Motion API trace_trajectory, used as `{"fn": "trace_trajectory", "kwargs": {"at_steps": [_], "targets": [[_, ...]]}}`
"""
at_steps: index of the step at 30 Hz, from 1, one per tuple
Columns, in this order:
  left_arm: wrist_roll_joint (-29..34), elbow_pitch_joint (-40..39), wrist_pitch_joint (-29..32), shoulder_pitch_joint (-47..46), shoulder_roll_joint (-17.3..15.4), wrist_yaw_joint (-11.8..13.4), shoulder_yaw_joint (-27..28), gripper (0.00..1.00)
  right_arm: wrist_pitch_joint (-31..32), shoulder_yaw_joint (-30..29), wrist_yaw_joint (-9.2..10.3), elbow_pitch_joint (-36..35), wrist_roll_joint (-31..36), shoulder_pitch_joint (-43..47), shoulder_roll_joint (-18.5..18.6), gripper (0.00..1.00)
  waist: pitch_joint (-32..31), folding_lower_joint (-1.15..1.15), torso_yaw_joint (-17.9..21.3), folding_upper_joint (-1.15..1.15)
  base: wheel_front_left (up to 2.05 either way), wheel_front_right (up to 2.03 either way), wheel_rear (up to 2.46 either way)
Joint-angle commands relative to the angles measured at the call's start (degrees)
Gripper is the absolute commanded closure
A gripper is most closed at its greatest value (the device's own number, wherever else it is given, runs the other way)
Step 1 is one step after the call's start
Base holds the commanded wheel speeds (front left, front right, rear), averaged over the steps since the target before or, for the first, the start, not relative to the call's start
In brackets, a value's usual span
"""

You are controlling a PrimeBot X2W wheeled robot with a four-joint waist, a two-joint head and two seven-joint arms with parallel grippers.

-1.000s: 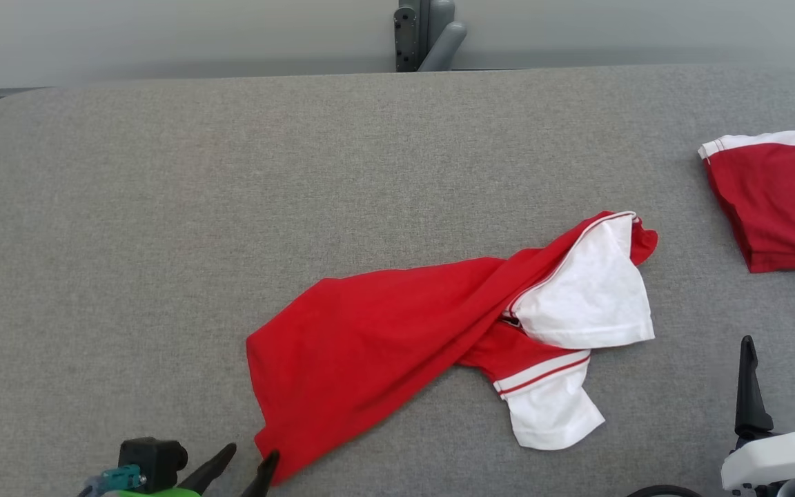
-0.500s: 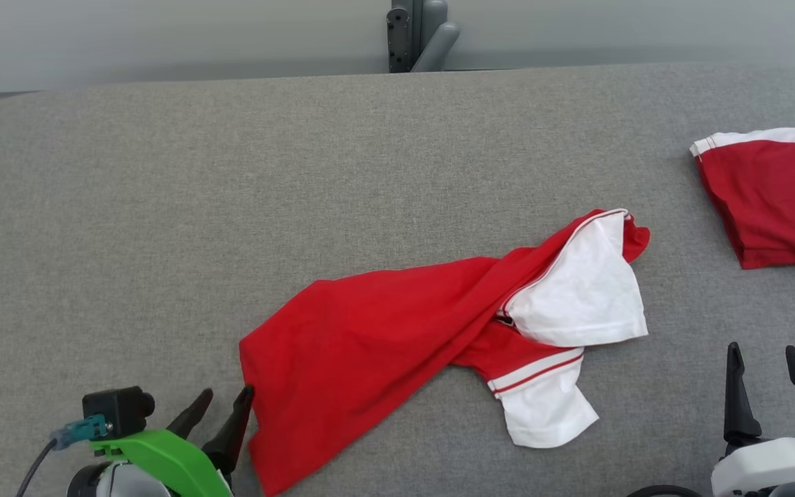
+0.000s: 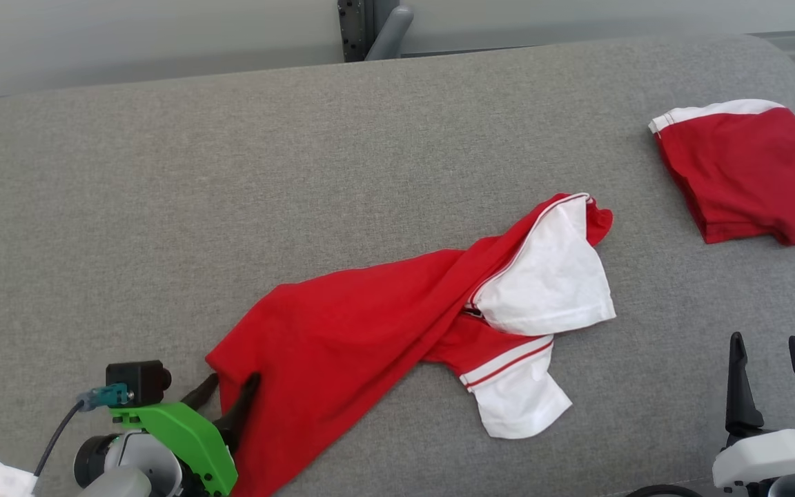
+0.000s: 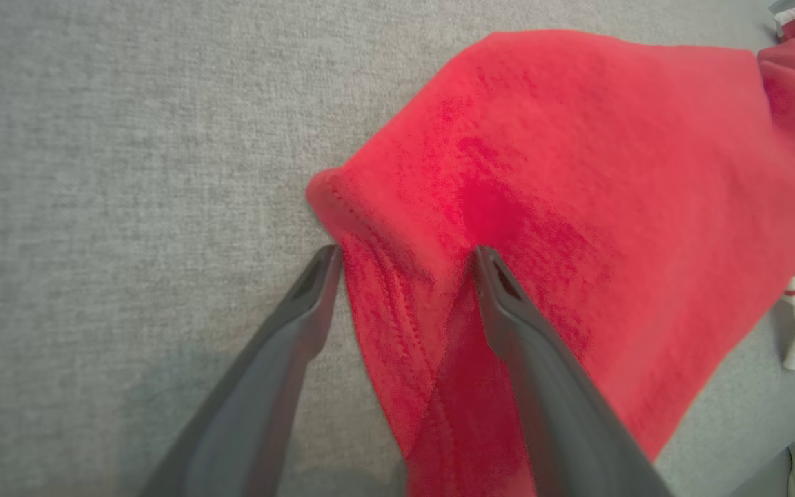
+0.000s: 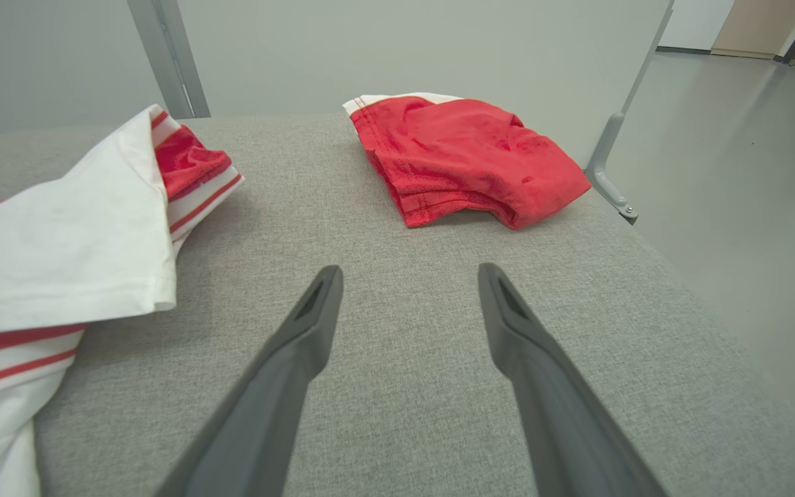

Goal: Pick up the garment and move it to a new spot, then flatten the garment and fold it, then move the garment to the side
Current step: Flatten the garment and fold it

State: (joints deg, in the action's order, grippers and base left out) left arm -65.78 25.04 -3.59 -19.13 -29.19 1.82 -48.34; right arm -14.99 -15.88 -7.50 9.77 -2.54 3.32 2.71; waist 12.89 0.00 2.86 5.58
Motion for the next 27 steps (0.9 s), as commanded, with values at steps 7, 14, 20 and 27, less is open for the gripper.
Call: {"fn": "trace_trajectory", "kwargs": {"at_steps": [7,14,20,27], "targets": [[2.7,3.2,-4.7,-5.0,-0.1,-0.1,1.8,1.00,-0.1,-0.1,0.03,-0.4,-0.8,-0.7,0.2,0.00,1.6,0.00,1.7,0.00,0.00,0.00,0.00],[3.6,4.5,-5.6,-9.4,-1.0,0.7,3.6,1.00,-0.1,-0.3,0.02,-0.5,-1.0,-1.2,0.2,0.00,2.7,0.00,1.5,0.00,0.00,0.00,0.00],[3.0,9.0,-3.2,-14.2,0.4,0.4,4.1,1.00,-0.1,0.5,0.02,-0.4,-1.0,-2.5,0.2,0.00,4.3,0.00,1.8,0.00,0.00,0.00,0.00],[3.9,17.7,-3.9,-17.3,2.7,-1.5,3.1,1.00,-0.1,0.6,0.03,-0.3,-1.1,-3.2,0.2,0.00,5.6,0.00,2.8,0.00,0.00,0.00,0.00]]}}
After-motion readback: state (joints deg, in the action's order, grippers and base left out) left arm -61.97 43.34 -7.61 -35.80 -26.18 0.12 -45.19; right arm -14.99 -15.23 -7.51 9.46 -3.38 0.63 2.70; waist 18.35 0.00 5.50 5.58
